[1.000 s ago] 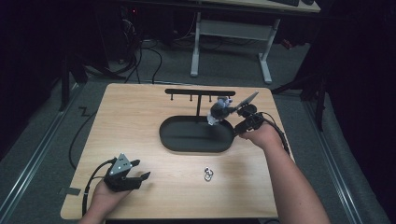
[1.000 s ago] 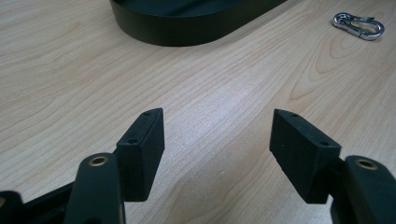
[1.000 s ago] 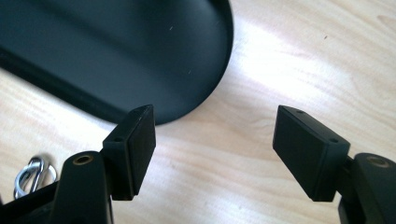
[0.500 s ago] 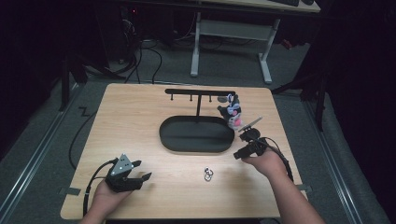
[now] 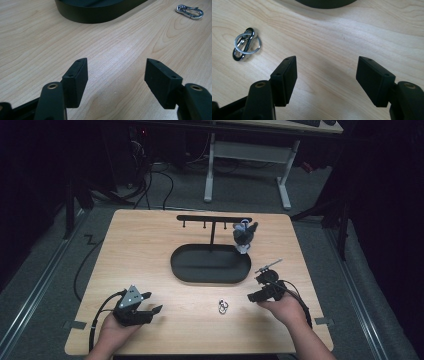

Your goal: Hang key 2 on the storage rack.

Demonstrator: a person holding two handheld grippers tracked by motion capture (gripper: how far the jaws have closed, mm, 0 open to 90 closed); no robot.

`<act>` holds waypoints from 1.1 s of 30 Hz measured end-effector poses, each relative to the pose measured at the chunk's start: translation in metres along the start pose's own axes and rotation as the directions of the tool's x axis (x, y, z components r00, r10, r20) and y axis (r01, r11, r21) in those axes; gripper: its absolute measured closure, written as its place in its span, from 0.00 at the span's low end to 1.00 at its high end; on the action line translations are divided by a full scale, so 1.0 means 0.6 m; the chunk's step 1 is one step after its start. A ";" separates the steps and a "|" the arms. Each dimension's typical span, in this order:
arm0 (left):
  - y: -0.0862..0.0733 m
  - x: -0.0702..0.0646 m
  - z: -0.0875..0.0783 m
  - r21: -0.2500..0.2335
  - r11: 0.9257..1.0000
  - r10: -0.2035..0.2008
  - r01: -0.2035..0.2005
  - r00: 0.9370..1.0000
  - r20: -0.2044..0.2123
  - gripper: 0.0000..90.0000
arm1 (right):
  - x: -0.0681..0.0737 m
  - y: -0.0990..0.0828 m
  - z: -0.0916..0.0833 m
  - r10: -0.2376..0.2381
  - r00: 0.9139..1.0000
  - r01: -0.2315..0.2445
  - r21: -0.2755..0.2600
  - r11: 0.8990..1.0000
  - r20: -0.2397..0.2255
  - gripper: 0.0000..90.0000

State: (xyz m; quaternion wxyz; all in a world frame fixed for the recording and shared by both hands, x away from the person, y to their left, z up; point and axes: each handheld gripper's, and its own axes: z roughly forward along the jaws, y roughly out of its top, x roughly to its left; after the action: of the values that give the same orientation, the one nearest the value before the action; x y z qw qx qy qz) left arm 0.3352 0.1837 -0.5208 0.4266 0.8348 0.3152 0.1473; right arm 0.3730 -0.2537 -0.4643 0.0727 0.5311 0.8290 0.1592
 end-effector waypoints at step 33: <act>0.000 -0.006 0.006 0.014 1.000 0.011 -0.011 1.000 0.007 0.40 | 0.115 -0.096 0.052 -0.117 0.986 0.063 -0.392 0.918 -0.116 0.53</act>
State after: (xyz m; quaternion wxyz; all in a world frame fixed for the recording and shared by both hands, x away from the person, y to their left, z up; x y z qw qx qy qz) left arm 0.3347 0.1790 -0.5227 0.4211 0.8399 0.3103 0.1444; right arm 0.3035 -0.2076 -0.5100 0.1261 0.4552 0.8079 0.3524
